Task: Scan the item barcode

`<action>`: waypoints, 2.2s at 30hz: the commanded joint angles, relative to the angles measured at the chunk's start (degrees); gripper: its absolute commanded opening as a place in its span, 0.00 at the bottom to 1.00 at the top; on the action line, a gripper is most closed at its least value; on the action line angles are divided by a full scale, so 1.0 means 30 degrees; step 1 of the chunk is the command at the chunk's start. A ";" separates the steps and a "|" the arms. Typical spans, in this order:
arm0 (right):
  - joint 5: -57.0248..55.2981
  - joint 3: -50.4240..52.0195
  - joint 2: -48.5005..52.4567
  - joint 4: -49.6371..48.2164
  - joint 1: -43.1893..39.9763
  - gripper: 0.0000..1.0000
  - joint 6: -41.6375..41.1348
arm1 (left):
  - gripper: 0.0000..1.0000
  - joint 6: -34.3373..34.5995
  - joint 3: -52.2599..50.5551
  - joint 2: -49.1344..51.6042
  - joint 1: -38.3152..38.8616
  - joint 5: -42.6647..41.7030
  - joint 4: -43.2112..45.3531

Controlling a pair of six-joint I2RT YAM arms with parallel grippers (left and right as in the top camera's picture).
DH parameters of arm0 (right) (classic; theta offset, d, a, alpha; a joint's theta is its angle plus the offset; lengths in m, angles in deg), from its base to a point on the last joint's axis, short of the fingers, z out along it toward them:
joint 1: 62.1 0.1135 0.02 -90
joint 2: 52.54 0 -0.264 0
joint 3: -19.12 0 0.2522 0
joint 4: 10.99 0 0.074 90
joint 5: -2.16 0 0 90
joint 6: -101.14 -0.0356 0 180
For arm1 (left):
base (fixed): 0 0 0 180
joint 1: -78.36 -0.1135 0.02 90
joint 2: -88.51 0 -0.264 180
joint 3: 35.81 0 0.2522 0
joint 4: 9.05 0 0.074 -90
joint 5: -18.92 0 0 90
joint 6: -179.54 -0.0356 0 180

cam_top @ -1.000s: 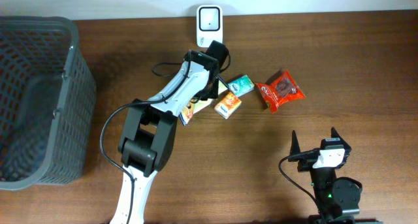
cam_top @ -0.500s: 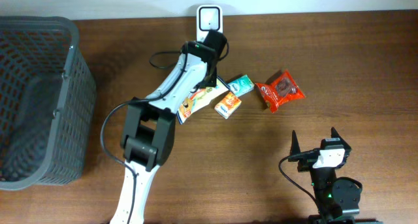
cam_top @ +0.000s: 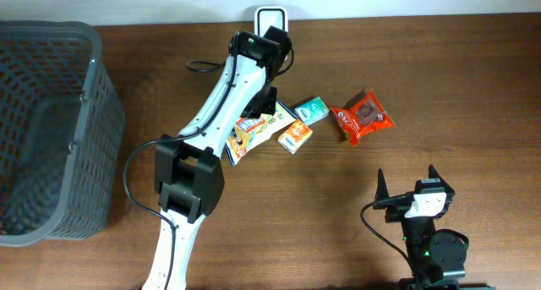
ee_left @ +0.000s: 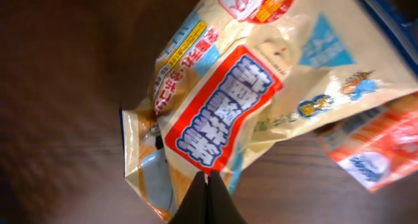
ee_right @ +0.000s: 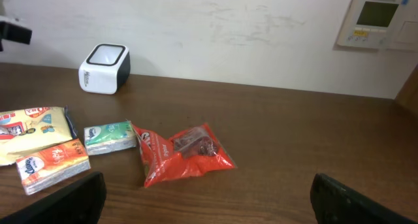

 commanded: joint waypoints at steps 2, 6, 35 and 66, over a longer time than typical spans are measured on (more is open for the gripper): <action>-0.0029 0.0175 -0.0124 0.0066 -0.0102 0.98 -0.0080 | 0.00 -0.0299 -0.3876 -0.0423 -0.0066 0.1202 0.2586; -0.0029 0.0175 -0.0124 0.0066 -0.0102 0.98 -0.0080 | 0.00 -0.0007 -0.6980 -0.0546 -0.0743 0.7482 0.4029; -0.0029 0.0175 -0.0124 0.0058 -0.0102 0.98 -0.0080 | 0.00 -0.5195 0.3614 0.2251 -0.1093 -0.6084 0.2652; -0.0029 0.0175 -0.0124 0.0066 -0.0102 0.98 -0.0080 | 0.00 -0.0641 0.7825 0.3002 -0.2652 0.3016 -0.1690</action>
